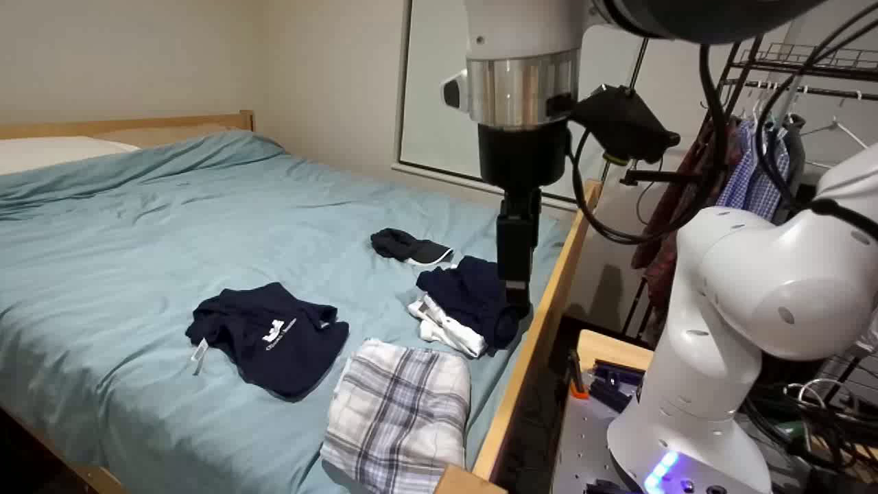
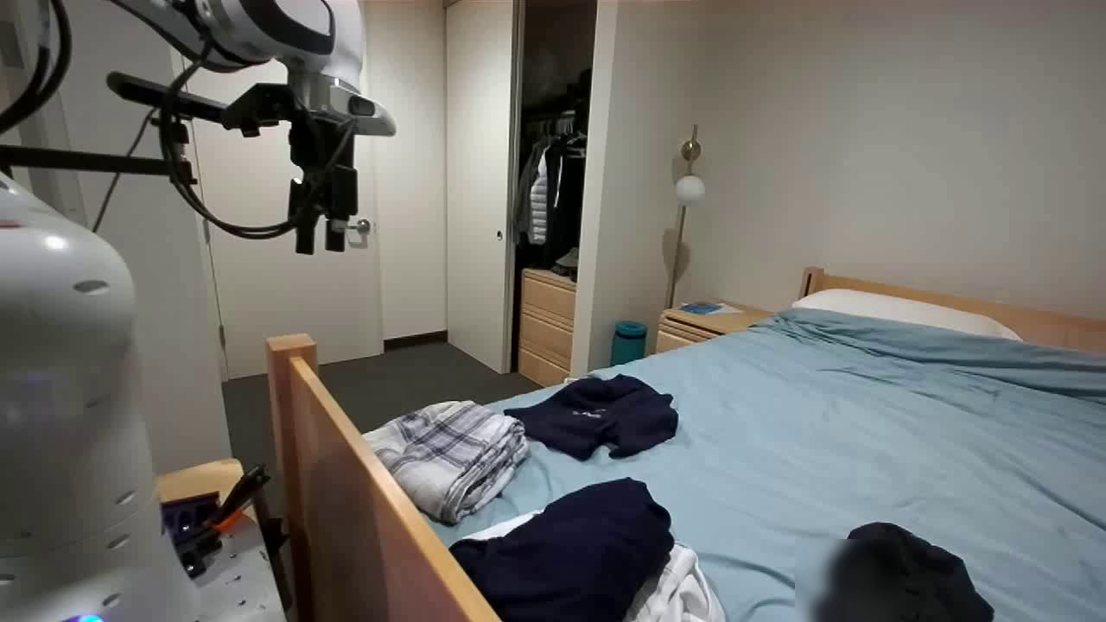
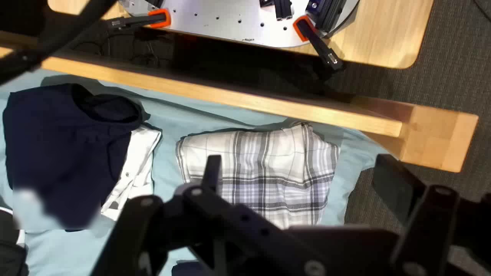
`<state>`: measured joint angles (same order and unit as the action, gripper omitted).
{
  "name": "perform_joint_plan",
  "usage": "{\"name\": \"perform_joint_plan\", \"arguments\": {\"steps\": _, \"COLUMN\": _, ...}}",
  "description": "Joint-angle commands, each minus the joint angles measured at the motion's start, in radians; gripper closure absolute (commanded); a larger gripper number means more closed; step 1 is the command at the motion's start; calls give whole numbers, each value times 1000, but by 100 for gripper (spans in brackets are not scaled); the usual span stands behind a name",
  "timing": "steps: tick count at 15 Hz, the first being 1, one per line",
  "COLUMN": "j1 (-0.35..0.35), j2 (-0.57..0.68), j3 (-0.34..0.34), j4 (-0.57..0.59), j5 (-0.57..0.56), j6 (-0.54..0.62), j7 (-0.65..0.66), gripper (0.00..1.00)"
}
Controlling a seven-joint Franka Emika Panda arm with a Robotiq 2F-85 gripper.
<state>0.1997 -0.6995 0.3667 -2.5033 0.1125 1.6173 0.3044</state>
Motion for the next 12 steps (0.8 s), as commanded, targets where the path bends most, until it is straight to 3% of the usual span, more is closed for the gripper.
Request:
{"name": "perform_joint_plan", "arguments": {"steps": 1, "j1": 10, "j2": 3, "j3": -8, "j4": 3, "j5": -5, "j6": -2, "j7": 6, "gripper": 0}}
{"name": "perform_joint_plan", "arguments": {"steps": 7, "j1": -72, "j2": 45, "j3": -49, "j4": -14, "j5": -4, "j6": 138, "j7": 86, "gripper": 0}}
{"name": "perform_joint_plan", "arguments": {"steps": 12, "j1": -189, "j2": 224, "j3": -73, "j4": -7, "j5": -10, "j6": 338, "j7": 235, "gripper": 0}}
